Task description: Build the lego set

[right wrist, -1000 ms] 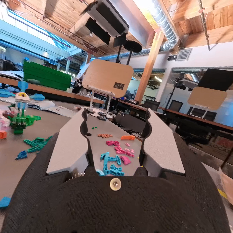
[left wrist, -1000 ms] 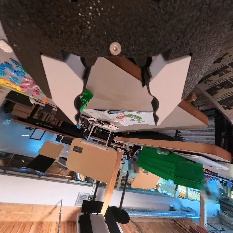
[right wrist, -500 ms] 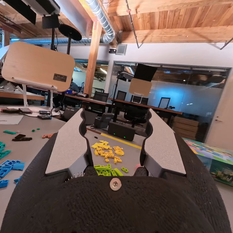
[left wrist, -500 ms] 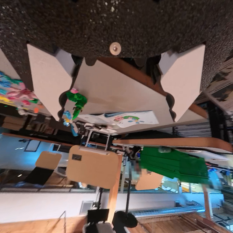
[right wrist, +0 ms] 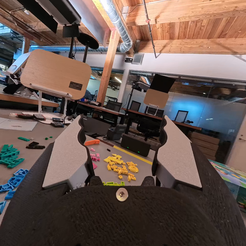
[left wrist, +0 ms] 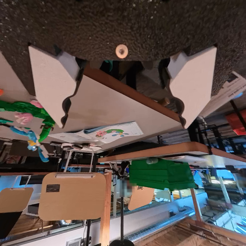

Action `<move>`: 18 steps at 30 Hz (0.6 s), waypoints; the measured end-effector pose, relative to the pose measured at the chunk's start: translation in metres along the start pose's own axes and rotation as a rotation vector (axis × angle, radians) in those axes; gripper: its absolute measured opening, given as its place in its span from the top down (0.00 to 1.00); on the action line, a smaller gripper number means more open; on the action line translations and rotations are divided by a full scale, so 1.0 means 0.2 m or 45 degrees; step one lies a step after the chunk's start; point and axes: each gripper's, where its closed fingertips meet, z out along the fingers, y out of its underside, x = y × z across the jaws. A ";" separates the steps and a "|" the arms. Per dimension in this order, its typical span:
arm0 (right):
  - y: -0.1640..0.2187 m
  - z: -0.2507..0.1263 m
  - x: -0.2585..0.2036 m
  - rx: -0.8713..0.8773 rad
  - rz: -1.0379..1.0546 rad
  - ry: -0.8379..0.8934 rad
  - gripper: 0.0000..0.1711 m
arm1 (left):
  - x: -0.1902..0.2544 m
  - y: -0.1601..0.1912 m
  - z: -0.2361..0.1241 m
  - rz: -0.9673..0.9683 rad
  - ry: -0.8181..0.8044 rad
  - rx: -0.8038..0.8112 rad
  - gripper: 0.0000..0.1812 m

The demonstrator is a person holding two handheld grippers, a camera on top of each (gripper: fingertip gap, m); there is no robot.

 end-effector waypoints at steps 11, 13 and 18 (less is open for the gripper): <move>0.00 0.02 -0.04 -0.050 -0.029 -0.032 0.36 | -0.31 0.03 0.16 0.362 -0.227 -0.715 0.17; 0.01 0.02 -0.05 -0.061 -0.013 -0.038 0.36 | -0.29 -0.01 0.19 0.391 -0.220 -0.699 0.18; 0.04 0.02 -0.07 -0.089 0.007 -0.073 0.37 | -0.21 0.00 0.24 0.385 -0.125 -0.798 0.17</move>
